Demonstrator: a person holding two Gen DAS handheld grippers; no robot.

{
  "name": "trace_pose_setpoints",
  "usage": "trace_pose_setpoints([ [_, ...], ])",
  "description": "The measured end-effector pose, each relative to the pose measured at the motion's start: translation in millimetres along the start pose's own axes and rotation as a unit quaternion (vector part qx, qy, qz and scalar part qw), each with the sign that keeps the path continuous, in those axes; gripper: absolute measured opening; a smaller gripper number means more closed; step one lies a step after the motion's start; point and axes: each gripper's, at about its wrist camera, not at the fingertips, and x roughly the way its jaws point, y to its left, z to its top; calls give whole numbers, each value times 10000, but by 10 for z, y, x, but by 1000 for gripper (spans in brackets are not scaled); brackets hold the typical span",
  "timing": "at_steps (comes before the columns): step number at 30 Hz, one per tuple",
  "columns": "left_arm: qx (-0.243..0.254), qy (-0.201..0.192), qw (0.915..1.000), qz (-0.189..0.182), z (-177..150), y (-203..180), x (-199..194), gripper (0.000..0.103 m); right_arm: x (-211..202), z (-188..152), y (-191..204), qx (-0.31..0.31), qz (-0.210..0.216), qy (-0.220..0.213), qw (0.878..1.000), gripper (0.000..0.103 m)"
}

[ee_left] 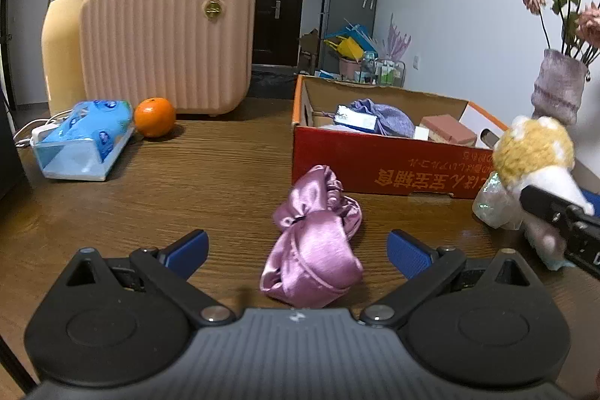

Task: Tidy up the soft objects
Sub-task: 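Grasp the pink satin scrunchie with the left tool while the right holds the hamster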

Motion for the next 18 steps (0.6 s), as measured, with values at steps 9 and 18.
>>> trace_pose_setpoints([
  [9, 106, 242, 9995, 152, 50, -132, 291, 103, 62, 16, -166, 92, -226, -6, 9997, 49],
  [18, 244, 499, 9983, 150, 43, -183, 481, 94, 75, 2, -201, 161, -348, 15, 9993, 49],
])
